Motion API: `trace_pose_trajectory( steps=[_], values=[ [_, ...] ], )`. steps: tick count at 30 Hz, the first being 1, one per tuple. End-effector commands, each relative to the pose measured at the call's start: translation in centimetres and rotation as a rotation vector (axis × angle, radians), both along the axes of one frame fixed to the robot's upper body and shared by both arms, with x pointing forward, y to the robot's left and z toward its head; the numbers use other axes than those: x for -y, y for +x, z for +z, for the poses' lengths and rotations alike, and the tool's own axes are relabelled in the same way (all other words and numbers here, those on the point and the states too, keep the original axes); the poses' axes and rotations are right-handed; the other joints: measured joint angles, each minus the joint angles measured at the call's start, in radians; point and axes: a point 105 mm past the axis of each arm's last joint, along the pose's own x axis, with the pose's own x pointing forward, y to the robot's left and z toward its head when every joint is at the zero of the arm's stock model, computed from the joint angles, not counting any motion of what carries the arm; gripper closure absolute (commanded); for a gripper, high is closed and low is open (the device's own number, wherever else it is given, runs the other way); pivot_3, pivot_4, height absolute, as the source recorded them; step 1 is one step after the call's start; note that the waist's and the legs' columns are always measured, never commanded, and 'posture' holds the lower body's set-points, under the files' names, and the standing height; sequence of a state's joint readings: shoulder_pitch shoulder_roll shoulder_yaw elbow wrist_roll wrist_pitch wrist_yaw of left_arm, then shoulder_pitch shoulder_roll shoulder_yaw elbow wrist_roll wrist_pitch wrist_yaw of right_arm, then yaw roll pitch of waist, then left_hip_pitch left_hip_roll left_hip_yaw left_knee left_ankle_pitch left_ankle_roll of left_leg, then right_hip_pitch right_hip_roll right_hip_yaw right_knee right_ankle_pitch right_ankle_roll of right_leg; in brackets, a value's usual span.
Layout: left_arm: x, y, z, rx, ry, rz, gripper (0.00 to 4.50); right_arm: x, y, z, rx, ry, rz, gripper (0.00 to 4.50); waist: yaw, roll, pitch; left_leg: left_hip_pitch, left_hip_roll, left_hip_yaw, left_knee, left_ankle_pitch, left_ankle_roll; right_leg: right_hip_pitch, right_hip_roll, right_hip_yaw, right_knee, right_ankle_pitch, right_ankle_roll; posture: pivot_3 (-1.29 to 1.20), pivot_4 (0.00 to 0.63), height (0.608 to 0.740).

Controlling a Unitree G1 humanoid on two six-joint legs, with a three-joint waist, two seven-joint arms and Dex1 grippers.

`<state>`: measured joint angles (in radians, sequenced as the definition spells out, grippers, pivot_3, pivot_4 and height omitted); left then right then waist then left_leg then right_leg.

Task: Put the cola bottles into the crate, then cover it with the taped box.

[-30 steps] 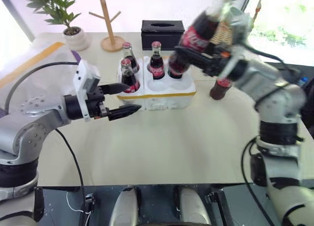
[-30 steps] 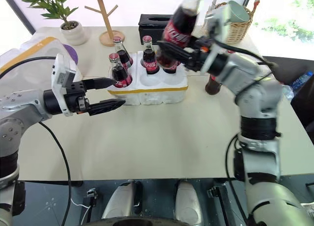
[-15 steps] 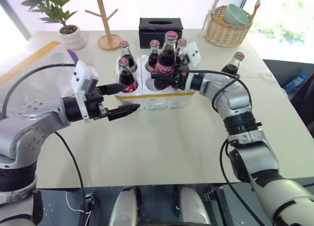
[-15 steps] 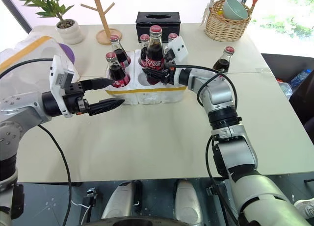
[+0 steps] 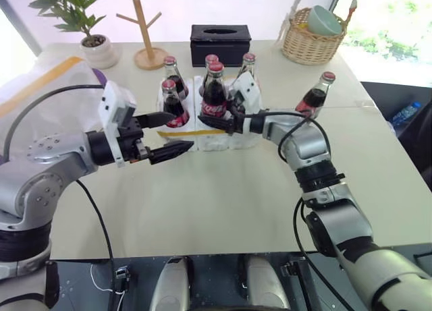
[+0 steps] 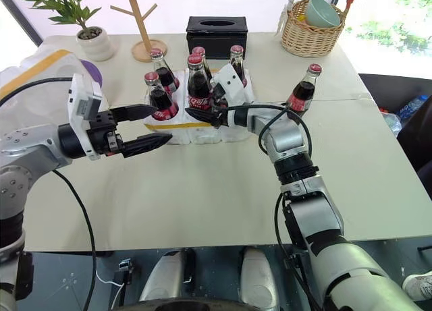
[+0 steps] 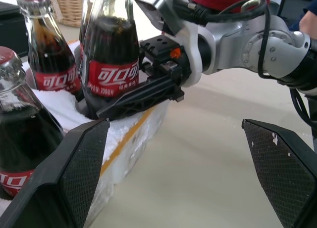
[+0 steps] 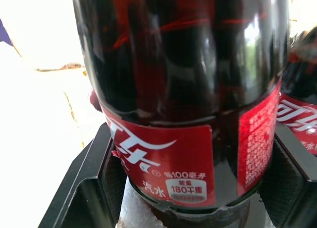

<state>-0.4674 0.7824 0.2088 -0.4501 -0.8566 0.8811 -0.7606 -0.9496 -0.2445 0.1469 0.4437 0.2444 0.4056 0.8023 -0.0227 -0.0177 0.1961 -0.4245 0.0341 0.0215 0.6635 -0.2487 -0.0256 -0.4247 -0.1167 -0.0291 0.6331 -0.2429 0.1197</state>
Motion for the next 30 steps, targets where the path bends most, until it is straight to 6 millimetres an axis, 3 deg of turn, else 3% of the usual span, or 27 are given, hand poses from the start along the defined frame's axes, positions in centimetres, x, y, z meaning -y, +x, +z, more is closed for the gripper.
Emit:
trace_pose_trajectory(
  steps=[1, 7, 11, 15, 19, 23, 25, 30],
  values=[
    [0.1, -0.1, 0.9, 0.050, 0.003, -0.002, 0.00, -0.2, 0.2, -0.6, -0.003, -0.031, -0.010, 0.08, 0.001, 0.000, 0.000, 0.000, 0.000, 0.000, 0.000, 0.000, 0.000, 0.000, 0.000, 0.000, 0.000, 0.000, 0.000, 0.00, 0.150, 0.736],
    [0.2, 0.0, 1.2, 0.056, -0.013, 0.001, 0.00, 2.2, -1.5, 2.0, 0.014, 0.077, -0.028, 0.08, 0.012, 0.000, 0.000, 0.000, 0.000, 0.000, 0.000, 0.000, 0.000, 0.000, 0.000, 0.000, 0.001, 0.000, 0.000, 0.00, 0.150, 0.736],
    [0.5, 0.0, 1.0, 0.055, -0.011, -0.010, 0.00, 5.6, -3.6, 3.3, 0.022, 0.125, -0.102, 0.08, 0.018, 0.000, 0.000, -0.002, -0.001, 0.000, 0.000, 0.000, 0.000, 0.000, -0.001, 0.000, -0.001, 0.000, 0.000, 0.00, 0.150, 0.736],
    [0.7, 0.0, 1.1, 0.050, -0.017, -0.025, 0.00, 11.2, -6.7, 3.3, 0.013, 0.112, -0.248, 0.08, 0.026, 0.000, 0.000, -0.002, -0.001, -0.001, 0.000, 0.000, 0.000, 0.000, -0.001, -0.001, -0.001, 0.000, 0.000, 0.00, 0.150, 0.736],
    [1.4, 0.1, 1.0, 0.042, -0.023, -0.061, 0.00, 17.2, -8.6, 1.5, -0.030, 0.080, -0.501, 0.08, 0.031, 0.000, 0.000, -0.001, -0.001, 0.000, 0.000, 0.000, 0.000, 0.000, -0.001, 0.000, -0.001, 0.000, 0.000, 0.00, 0.150, 0.736],
    [2.3, 0.1, 1.0, 0.047, -0.028, -0.096, 0.00, 21.7, -8.4, 0.3, -0.065, 0.154, -0.758, 0.08, 0.029, -0.001, 0.000, -0.001, -0.001, 0.000, 0.001, 0.000, 0.000, 0.001, -0.001, 0.000, -0.001, 0.000, 0.000, 0.00, 0.150, 0.736],
    [2.6, 0.2, 1.1, 0.052, -0.028, -0.108, 0.00, 22.9, -8.0, 0.0, -0.043, 0.151, -0.844, 0.08, 0.029, -0.001, 0.000, -0.001, -0.001, 0.000, 0.001, 0.000, 0.000, 0.001, -0.001, 0.000, 0.000, 0.000, 0.000, 0.00, 0.150, 0.736],
    [3.0, 0.3, 1.4, 0.057, -0.028, -0.123, 0.00, 23.4, -5.8, 0.2, 0.003, 0.180, -0.889, 0.08, 0.026, 0.000, -0.001, -0.001, -0.001, 0.000, 0.001, 0.000, 0.000, 0.001, 0.000, 0.000, -0.001, 0.000, 0.000, 0.00, 0.150, 0.736]
  ],
)
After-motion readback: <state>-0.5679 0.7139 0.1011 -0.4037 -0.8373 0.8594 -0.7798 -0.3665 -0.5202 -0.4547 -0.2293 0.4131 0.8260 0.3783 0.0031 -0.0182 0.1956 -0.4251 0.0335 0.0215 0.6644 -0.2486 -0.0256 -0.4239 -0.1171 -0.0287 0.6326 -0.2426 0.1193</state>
